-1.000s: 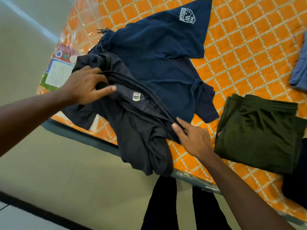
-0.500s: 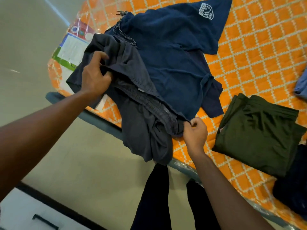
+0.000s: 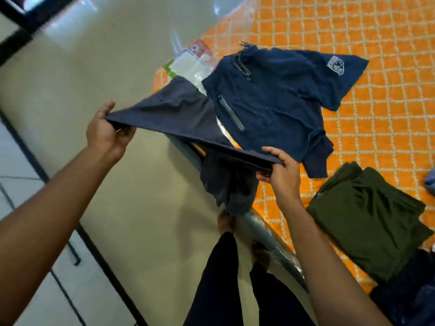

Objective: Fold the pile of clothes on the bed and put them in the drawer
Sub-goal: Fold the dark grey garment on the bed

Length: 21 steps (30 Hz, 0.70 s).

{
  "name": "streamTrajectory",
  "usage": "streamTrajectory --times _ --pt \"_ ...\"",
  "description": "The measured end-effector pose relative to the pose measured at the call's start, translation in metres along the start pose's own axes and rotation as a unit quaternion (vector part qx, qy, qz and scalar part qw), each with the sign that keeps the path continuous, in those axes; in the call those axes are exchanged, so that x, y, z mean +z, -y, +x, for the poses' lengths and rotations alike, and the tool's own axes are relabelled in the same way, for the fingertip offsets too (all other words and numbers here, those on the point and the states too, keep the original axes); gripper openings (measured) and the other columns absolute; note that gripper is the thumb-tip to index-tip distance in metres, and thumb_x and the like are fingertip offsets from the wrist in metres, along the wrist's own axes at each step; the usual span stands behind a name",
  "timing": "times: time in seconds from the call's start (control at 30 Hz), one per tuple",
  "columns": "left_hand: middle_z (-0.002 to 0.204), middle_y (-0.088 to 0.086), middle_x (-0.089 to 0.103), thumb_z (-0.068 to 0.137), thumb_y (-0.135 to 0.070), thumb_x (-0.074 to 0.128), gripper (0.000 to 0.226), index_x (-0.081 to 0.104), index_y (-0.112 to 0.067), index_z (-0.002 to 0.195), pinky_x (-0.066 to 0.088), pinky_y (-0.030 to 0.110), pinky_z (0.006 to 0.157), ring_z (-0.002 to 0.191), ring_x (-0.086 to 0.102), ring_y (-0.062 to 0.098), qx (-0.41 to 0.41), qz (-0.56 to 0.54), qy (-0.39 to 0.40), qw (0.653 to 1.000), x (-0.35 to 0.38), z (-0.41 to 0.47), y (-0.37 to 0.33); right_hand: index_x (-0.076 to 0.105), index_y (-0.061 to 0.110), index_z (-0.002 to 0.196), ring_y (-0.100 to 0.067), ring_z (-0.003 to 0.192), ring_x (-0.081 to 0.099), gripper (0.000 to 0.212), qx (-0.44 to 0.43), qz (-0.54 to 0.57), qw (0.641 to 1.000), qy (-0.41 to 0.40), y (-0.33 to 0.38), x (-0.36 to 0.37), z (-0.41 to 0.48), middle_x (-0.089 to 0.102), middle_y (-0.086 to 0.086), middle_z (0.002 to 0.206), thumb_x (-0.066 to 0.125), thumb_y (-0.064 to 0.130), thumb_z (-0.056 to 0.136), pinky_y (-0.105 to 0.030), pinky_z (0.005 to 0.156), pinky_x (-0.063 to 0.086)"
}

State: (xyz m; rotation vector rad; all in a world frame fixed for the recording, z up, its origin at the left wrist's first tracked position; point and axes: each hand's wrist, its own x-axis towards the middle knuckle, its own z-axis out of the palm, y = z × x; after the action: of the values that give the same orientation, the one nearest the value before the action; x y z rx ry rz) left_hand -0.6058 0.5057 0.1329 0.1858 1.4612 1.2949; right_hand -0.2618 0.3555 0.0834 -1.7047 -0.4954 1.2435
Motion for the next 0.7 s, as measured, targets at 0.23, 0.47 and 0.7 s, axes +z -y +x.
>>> streamTrajectory --times 0.23,0.47,0.7 --pt "0.083 0.005 0.061 0.099 -0.003 0.035 0.033 0.064 -0.016 0.089 0.047 0.020 0.051 0.066 0.059 0.016 0.076 0.020 -0.107 0.991 -0.136 -0.146 -0.033 0.075 0.022 0.091 -0.032 0.098 0.064 0.022 -0.193 -0.541 0.774 0.266 0.036 0.005 -0.063 0.068 -0.004 0.094 0.061 0.008 0.081 -0.028 0.071 0.039" --pt "0.105 0.006 0.065 0.104 -0.015 0.039 0.025 0.064 -0.018 0.107 0.054 0.035 0.070 0.090 0.064 0.024 0.068 -0.132 -0.217 0.965 -0.231 -0.257 -0.011 0.068 0.012 0.096 -0.017 0.067 0.070 0.033 0.089 -0.160 0.963 0.198 -0.007 0.047 -0.164 0.066 -0.010 0.084 0.042 -0.009 0.095 -0.026 0.048 0.055" --pt "0.123 0.012 0.062 0.106 -0.022 0.031 0.036 0.061 -0.014 0.123 0.053 0.042 0.080 0.109 0.061 0.030 0.015 -0.428 -0.314 0.847 -0.325 -0.312 0.029 0.053 0.013 0.142 -0.025 0.106 0.063 0.039 0.292 0.225 0.925 0.098 -0.011 0.118 -0.236 0.058 -0.012 0.140 0.042 0.018 0.105 -0.041 0.096 0.051"
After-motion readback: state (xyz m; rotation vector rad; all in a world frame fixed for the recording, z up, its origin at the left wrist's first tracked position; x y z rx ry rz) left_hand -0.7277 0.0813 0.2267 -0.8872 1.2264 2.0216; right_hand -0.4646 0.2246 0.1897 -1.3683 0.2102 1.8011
